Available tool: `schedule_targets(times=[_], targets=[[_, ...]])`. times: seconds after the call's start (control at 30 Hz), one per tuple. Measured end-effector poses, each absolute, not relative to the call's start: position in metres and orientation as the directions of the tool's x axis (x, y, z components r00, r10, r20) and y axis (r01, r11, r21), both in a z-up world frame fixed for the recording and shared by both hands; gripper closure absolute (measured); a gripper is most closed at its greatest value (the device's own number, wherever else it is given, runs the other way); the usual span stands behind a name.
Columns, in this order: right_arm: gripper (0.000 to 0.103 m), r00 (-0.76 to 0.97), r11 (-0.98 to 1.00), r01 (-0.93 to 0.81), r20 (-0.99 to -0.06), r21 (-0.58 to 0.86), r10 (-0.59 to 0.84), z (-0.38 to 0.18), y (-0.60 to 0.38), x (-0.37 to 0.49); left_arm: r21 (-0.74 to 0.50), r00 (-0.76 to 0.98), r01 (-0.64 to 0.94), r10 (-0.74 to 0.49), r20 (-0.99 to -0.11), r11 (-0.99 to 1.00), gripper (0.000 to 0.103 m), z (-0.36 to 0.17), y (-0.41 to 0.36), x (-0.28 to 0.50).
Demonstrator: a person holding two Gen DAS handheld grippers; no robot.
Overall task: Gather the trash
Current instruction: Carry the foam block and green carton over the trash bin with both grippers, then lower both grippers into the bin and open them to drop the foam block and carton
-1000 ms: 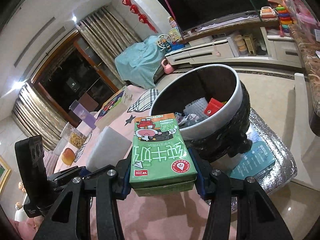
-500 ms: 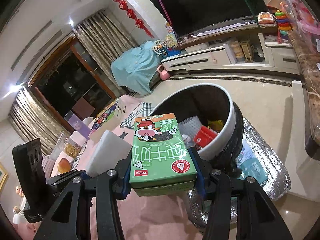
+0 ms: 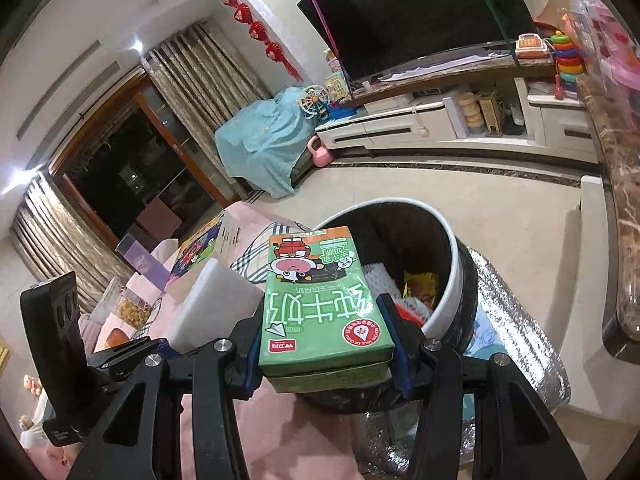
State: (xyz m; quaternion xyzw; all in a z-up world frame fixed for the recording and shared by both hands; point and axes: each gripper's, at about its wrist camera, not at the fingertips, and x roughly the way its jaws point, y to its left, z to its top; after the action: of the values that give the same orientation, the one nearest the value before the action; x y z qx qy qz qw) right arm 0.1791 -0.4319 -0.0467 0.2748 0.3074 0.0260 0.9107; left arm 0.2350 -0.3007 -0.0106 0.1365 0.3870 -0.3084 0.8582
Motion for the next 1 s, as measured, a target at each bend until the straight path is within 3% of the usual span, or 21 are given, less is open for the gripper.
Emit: schedule_targets(times=[1.0], targets=[[0.052,0.775,0.868,0.144,-0.600,0.475,0.199,-0.050,-0.442,0.204,0.030,0.480,0.654,-0.384,-0.789,0.756,0.076,-0.013,-0.343,0.270]])
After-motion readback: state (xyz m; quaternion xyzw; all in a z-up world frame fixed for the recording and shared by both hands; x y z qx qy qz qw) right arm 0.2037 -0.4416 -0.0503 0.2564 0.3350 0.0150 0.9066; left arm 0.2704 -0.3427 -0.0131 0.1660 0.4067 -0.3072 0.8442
